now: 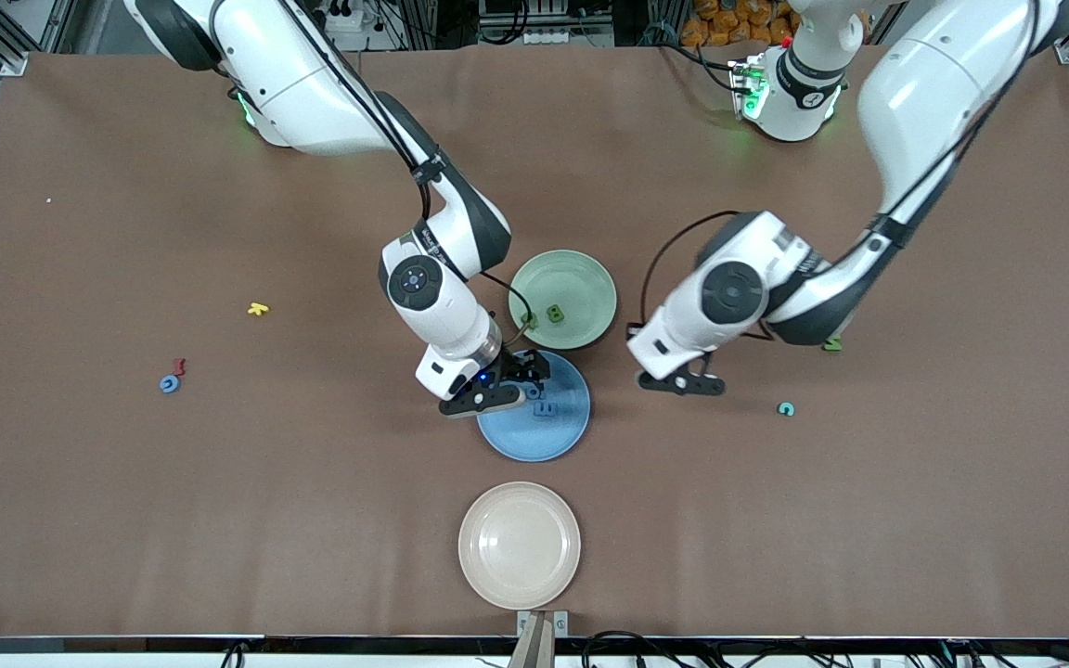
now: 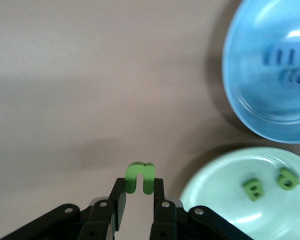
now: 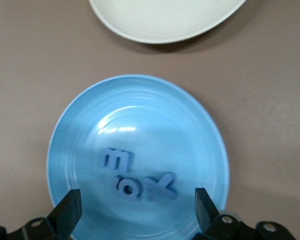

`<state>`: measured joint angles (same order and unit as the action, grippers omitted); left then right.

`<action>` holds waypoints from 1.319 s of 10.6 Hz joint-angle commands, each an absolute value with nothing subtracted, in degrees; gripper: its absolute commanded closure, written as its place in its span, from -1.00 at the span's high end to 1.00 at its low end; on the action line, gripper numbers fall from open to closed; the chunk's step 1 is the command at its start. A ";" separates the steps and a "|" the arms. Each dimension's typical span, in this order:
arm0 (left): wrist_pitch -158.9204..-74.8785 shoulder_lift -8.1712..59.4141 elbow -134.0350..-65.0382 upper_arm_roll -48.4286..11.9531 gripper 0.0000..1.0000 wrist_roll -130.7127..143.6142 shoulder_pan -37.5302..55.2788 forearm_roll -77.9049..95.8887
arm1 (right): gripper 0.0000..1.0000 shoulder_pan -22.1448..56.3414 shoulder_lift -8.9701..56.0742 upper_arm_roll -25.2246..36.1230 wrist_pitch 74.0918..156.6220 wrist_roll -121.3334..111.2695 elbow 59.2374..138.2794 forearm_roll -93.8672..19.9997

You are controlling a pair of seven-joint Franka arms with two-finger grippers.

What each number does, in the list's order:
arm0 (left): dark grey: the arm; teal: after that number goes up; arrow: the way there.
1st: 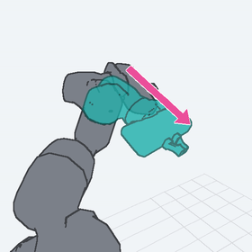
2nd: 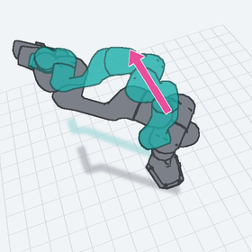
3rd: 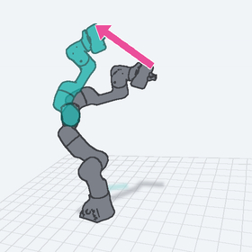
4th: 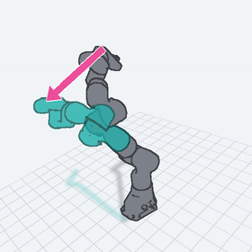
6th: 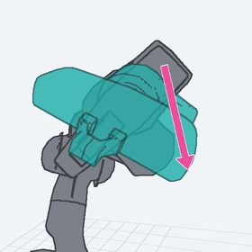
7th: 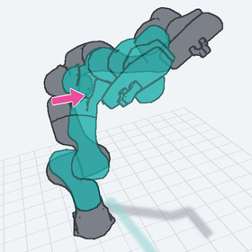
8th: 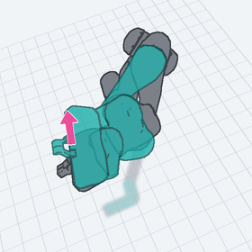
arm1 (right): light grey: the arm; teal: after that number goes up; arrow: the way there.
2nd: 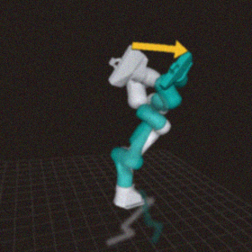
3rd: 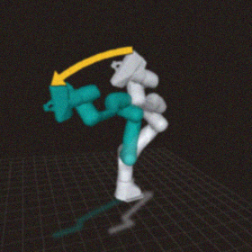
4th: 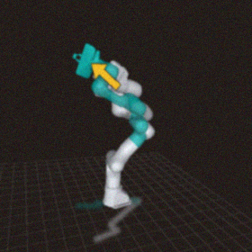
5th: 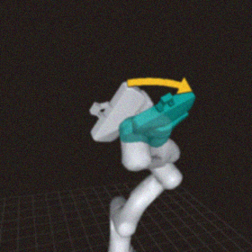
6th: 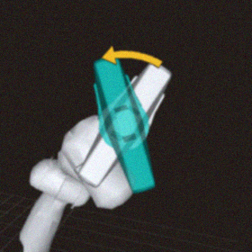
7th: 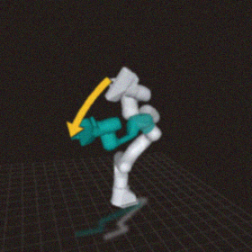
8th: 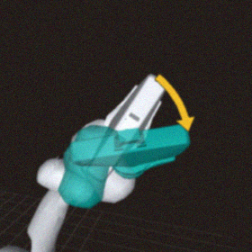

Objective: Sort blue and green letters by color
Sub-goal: 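Drop the 6 on the blue plate while the left gripper drops n, then grasp the blue G with the right gripper while the left gripper grasps green M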

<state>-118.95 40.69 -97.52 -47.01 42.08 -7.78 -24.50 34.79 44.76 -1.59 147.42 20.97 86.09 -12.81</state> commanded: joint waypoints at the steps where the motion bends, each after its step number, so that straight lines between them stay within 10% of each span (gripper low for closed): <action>1: -119.18 40.51 -97.47 -46.67 -1.00 52.79 -2.21 -23.56 | 1.00 30.07 41.06 -2.11 144.59 20.30 89.55 -13.27; 6: -120.14 42.10 -95.28 -39.84 -0.97 66.52 12.53 -23.38 | 1.00 18.83 32.97 -1.93 143.88 8.18 101.41 -13.01; 10: -120.41 42.45 -92.81 -34.19 0.27 67.59 18.99 -23.47 | 1.00 9.43 29.72 -1.15 143.70 -0.77 107.04 -6.62; 11: -120.32 42.10 -92.81 -34.19 0.85 67.33 18.46 -23.99 | 1.00 7.23 29.27 -0.97 143.70 -2.62 108.01 -4.07; 14: -119.89 39.39 -93.08 -34.28 1.00 63.13 14.26 -24.61 | 1.00 2.56 27.78 2.18 143.70 -5.09 110.21 0.00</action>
<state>-120.55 42.03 -92.93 -34.49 67.15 17.38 -24.51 4.90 31.42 0.43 143.77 -3.20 106.10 -2.45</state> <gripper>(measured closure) 0.247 0.000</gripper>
